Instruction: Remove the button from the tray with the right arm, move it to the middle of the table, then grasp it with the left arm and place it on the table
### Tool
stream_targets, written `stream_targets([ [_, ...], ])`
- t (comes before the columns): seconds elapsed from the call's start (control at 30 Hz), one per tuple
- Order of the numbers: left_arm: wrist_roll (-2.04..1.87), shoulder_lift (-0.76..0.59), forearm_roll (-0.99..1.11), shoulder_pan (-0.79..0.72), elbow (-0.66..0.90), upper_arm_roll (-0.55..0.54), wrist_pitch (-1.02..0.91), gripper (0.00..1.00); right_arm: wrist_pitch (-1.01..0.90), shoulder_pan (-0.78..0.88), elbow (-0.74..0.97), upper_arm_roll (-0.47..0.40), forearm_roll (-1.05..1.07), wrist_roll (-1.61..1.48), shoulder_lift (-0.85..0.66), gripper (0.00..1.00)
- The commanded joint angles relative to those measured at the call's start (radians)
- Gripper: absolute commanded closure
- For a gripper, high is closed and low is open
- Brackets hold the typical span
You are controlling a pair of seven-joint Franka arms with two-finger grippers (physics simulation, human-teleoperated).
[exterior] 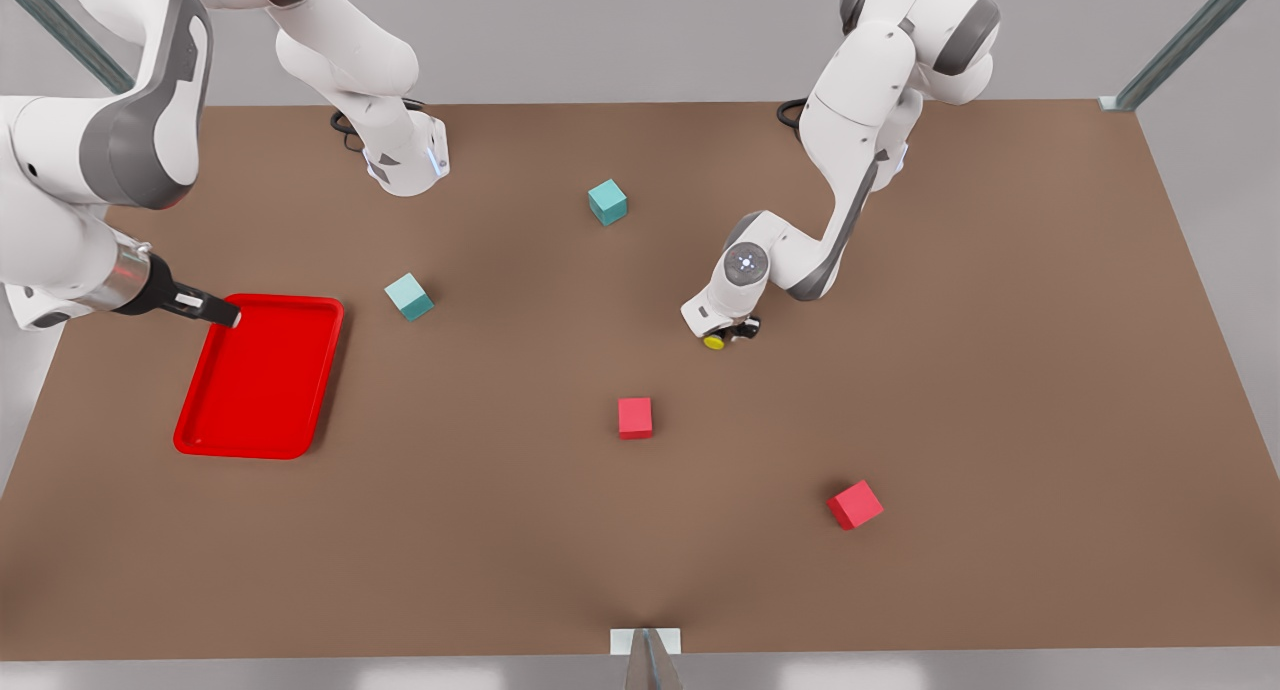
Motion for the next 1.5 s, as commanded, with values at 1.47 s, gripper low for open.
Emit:
stream_targets([
  [1.47, -2.643, 0.262, 1.014, 0.014, 0.463, 0.176, -1.076, 0.6, -0.115, 0.107, -0.013, 0.008, -0.008, -0.037, 0.047, 0.0],
])
